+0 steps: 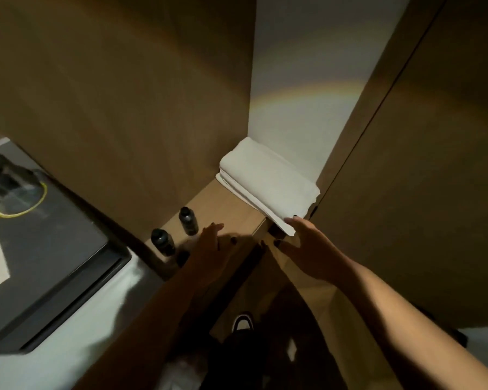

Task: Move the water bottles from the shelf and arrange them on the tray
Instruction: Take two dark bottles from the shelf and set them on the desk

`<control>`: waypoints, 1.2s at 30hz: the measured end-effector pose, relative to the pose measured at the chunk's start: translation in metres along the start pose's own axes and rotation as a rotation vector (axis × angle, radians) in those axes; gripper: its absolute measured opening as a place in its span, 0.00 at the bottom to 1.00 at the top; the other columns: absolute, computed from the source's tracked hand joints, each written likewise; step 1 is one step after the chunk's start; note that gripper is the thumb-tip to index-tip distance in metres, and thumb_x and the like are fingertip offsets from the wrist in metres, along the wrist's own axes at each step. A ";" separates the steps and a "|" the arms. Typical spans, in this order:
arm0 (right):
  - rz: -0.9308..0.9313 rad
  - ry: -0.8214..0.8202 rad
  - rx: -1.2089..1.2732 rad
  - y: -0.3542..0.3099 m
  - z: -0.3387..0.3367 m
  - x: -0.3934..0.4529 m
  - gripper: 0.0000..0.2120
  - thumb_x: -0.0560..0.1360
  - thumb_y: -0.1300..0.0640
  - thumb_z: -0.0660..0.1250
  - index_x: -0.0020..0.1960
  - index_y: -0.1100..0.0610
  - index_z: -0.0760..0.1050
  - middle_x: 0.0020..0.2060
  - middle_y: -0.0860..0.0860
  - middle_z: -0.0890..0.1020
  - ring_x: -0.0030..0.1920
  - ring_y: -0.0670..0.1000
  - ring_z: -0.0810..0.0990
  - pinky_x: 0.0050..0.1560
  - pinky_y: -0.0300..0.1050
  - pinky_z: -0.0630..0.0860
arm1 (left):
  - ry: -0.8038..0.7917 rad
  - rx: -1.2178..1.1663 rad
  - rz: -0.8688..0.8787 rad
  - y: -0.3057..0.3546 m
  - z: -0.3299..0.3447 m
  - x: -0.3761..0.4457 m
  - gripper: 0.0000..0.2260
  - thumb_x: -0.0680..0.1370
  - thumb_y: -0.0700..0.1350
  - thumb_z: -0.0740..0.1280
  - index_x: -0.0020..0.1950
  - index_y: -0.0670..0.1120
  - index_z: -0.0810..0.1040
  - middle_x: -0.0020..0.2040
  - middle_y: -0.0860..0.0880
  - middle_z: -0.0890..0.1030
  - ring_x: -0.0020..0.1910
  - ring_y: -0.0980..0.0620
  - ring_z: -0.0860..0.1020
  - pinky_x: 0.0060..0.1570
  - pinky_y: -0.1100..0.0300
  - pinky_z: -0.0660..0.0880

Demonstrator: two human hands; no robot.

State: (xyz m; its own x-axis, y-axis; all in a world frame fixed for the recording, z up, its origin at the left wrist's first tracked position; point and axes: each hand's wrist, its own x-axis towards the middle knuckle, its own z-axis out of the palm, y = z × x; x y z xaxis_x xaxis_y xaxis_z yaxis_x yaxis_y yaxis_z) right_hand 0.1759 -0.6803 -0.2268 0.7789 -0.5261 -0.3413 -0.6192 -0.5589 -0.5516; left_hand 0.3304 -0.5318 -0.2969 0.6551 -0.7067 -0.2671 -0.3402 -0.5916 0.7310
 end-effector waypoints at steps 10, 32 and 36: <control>0.077 -0.140 0.078 0.021 -0.027 0.143 0.29 0.80 0.52 0.61 0.77 0.54 0.54 0.77 0.52 0.54 0.77 0.52 0.54 0.73 0.47 0.54 | -0.010 -0.063 -0.278 -0.005 -0.001 0.126 0.26 0.78 0.51 0.64 0.74 0.46 0.62 0.60 0.49 0.75 0.54 0.49 0.78 0.52 0.53 0.76; -0.236 -0.655 -0.113 0.029 -0.011 0.394 0.24 0.78 0.54 0.64 0.72 0.54 0.64 0.70 0.53 0.69 0.70 0.52 0.68 0.66 0.40 0.63 | 0.663 -0.670 -0.933 -0.050 0.046 0.233 0.24 0.79 0.45 0.64 0.74 0.44 0.61 0.60 0.48 0.73 0.60 0.45 0.74 0.59 0.52 0.71; -0.175 -0.748 -0.084 0.046 0.030 0.424 0.23 0.79 0.56 0.63 0.72 0.53 0.63 0.69 0.55 0.70 0.67 0.54 0.71 0.61 0.40 0.66 | 0.699 -0.643 -0.989 -0.080 0.082 0.246 0.23 0.76 0.48 0.65 0.69 0.40 0.67 0.65 0.41 0.74 0.67 0.42 0.72 0.67 0.48 0.68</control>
State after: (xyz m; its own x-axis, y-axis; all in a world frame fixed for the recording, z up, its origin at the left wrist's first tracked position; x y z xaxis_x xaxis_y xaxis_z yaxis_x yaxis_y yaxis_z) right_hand 0.4807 -0.9095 -0.4197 0.7076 0.1304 -0.6945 -0.4631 -0.6568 -0.5951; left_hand 0.4632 -0.6901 -0.4730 0.7051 0.3560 -0.6133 0.7083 -0.3122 0.6331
